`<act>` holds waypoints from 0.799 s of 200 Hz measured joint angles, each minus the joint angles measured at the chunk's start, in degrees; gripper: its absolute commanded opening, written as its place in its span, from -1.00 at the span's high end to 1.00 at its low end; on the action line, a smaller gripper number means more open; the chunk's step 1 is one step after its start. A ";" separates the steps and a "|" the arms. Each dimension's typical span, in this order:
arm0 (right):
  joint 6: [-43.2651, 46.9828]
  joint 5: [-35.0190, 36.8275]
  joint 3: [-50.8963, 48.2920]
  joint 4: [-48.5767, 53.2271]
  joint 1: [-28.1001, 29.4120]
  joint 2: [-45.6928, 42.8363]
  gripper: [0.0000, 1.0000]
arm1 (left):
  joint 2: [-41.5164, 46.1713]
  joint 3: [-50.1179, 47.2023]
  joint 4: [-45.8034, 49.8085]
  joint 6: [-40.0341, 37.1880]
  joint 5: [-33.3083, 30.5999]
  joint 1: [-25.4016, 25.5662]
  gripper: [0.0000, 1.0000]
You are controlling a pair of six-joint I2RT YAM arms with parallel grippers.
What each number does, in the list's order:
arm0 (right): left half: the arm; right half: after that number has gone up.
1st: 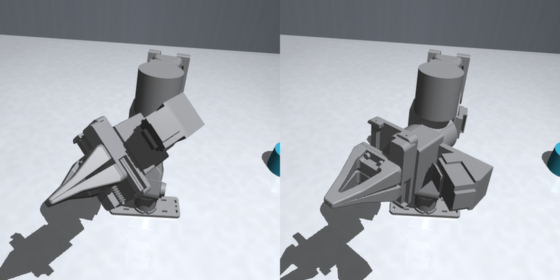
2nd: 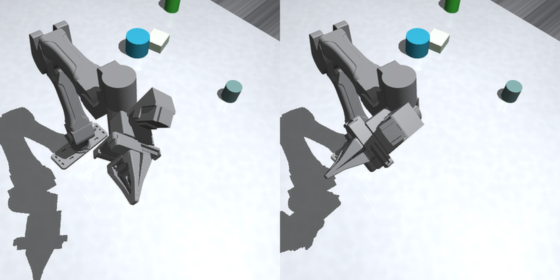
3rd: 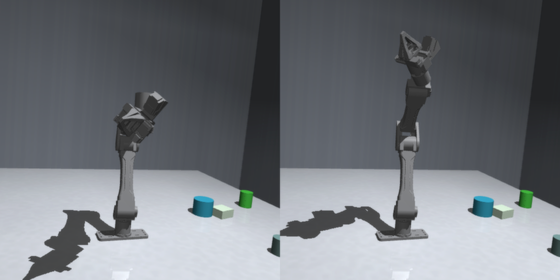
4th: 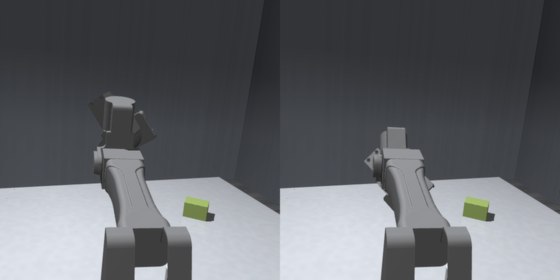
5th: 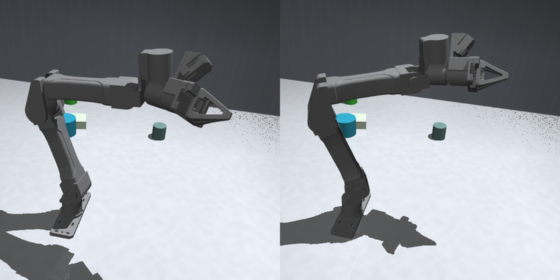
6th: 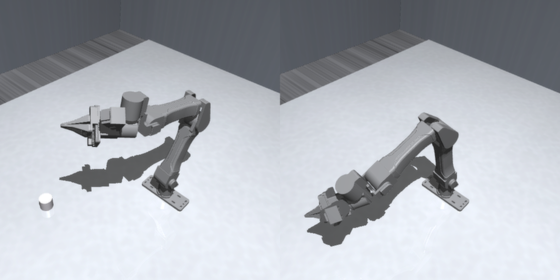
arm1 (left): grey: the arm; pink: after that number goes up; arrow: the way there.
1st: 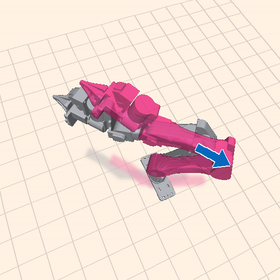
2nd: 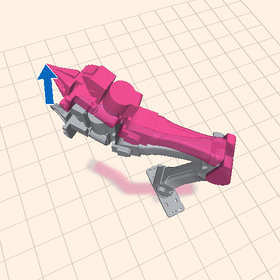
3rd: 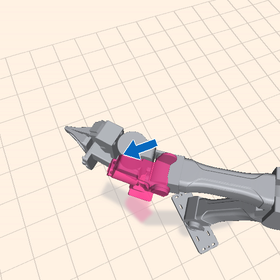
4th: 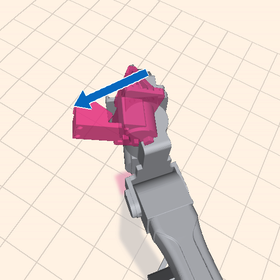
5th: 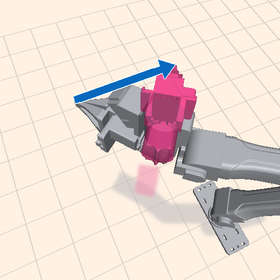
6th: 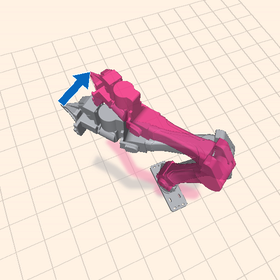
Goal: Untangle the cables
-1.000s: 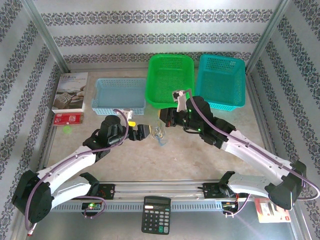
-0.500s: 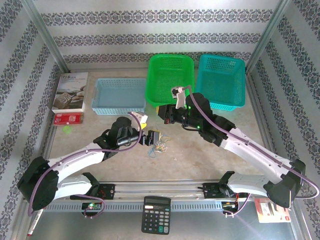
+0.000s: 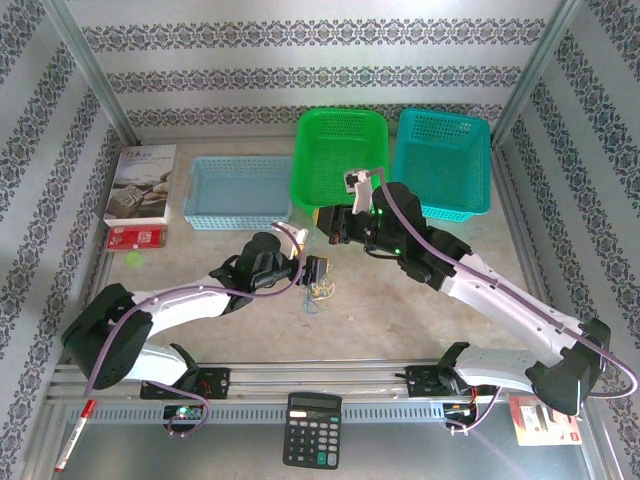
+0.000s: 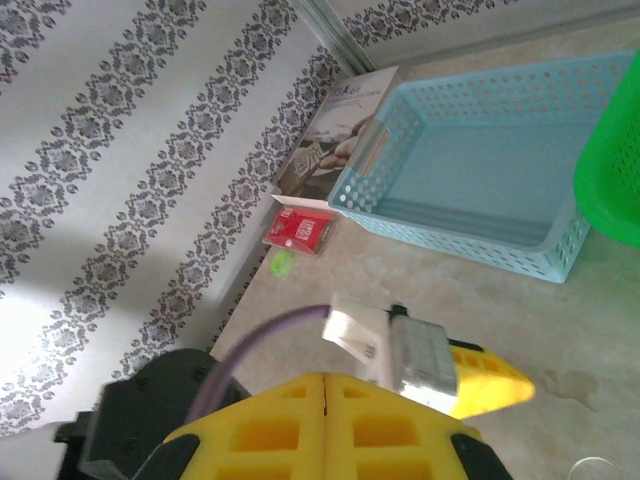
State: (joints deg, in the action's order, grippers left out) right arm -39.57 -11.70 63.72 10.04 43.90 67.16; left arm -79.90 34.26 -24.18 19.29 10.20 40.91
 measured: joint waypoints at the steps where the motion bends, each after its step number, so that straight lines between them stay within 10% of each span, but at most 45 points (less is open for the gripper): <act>1: -0.07 0.00 0.11 0.00 -0.07 0.02 1.00 | -0.15 0.00 -0.13 -0.07 -0.02 0.00 -0.46; 160: -2.29 -4.20 17.49 -1.36 -13.31 0.87 1.00 | -8.94 -3.85 -8.59 1.97 -0.35 0.02 -0.14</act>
State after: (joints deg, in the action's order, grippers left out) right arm -41.87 -15.90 81.21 8.69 30.59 68.03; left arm -88.84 30.41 -32.77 21.26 9.85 40.93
